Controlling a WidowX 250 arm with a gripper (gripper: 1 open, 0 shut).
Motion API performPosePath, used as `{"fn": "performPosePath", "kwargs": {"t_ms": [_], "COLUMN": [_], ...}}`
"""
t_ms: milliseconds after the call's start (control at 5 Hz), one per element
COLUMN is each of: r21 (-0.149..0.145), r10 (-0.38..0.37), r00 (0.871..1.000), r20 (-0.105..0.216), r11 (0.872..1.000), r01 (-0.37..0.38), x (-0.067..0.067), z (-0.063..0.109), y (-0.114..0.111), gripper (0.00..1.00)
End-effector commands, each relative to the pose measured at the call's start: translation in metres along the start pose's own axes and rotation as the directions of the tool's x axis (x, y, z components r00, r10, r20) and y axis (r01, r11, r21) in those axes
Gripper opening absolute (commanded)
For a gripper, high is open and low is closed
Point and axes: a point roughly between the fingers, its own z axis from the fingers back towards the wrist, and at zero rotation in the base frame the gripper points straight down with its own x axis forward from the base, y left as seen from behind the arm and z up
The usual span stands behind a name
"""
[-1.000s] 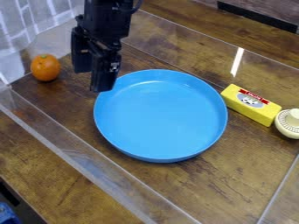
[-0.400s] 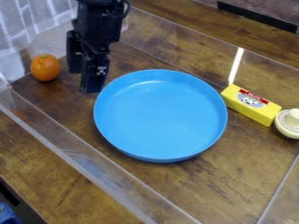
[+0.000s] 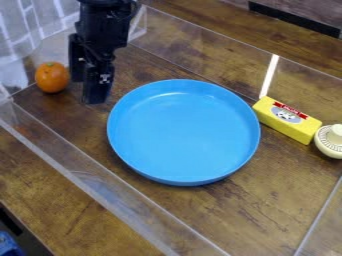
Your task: Put the orange ball in the blue tray
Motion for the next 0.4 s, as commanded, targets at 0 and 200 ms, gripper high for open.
{"fn": "performPosePath", "kwargs": {"t_ms": [0, 200], "r21": [0.060, 0.083], "r10": [-0.008, -0.045], "r00": [0.999, 0.998], "r20": [0.048, 0.051], "r11": [0.998, 0.996], "r01": [0.005, 0.040], "x": [-0.001, -0.001], "z": [0.015, 0.012], "y": [0.020, 0.031], "gripper": [1.00, 1.00]}}
